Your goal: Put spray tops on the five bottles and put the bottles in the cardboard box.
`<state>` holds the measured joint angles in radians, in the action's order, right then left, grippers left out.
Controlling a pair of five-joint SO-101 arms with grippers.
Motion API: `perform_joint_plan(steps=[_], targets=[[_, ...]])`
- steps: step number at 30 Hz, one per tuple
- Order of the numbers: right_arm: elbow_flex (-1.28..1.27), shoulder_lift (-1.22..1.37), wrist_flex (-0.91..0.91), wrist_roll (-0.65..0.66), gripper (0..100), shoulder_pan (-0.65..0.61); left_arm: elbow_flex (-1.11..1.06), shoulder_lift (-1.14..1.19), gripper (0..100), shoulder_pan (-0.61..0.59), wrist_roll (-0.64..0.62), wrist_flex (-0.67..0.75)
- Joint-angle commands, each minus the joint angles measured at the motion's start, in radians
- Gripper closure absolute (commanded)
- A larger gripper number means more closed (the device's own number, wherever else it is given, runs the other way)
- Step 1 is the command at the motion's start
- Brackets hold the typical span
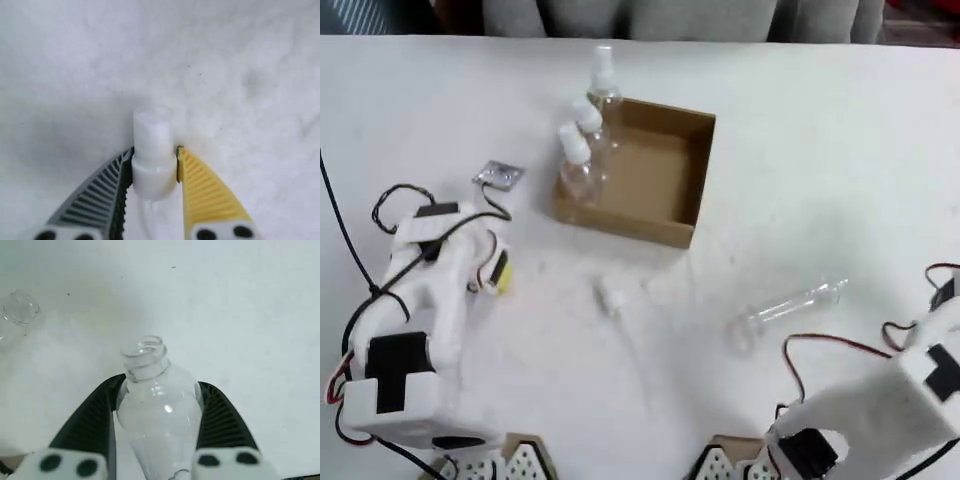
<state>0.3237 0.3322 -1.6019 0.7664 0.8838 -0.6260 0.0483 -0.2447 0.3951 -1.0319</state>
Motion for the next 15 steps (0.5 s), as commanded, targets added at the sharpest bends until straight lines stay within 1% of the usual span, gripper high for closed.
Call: perform_joint_plan(steps=[1,4,8,15], targets=[[-0.187,-0.143,0.160,0.012,98.2,-0.064,0.009,-0.064,98,-0.012,0.012,0.018],[-0.336,-0.154,0.326,0.012,98.1,-0.110,0.009,-0.064,98,-0.015,0.012,0.018],[-0.437,-0.153,0.493,0.012,96.5,-0.150,0.009,-0.064,98,-0.015,0.012,0.018],[-0.546,-0.151,0.705,0.011,75.8,-0.191,0.009,-0.064,98,-0.016,0.012,0.017]])
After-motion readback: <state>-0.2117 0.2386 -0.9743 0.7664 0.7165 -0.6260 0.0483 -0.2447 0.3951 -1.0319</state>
